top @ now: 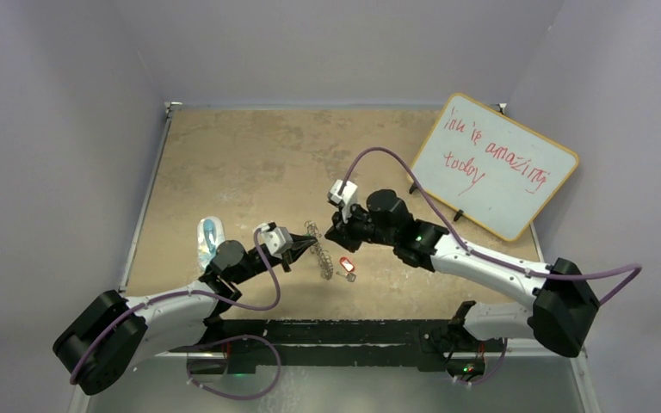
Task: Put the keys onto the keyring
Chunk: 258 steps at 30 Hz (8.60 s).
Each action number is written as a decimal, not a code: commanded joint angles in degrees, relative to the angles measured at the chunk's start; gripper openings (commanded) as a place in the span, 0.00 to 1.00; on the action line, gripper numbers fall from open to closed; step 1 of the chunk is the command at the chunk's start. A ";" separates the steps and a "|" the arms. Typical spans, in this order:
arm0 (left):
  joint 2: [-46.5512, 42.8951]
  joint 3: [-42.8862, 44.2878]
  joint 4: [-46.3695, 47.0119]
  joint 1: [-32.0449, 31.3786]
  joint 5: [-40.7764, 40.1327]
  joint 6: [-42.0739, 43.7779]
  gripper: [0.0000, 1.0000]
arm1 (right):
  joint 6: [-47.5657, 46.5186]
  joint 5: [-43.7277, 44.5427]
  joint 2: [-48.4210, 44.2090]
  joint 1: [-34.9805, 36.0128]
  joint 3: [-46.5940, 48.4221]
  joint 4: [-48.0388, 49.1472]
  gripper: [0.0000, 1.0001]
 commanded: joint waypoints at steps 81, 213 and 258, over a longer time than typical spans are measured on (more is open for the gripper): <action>-10.76 -6.62 3.80 -0.08 3.10 23.98 0.00 | 25.82 11.84 -3.84 -4.13 -11.97 -9.16 0.49; -9.19 -2.09 -4.62 -0.07 0.97 13.27 0.00 | 0.76 -9.29 3.78 -7.54 5.29 -14.33 0.00; -8.91 -1.41 -4.91 -0.09 1.93 13.77 0.00 | -3.22 -0.38 10.48 1.63 14.91 -17.81 0.00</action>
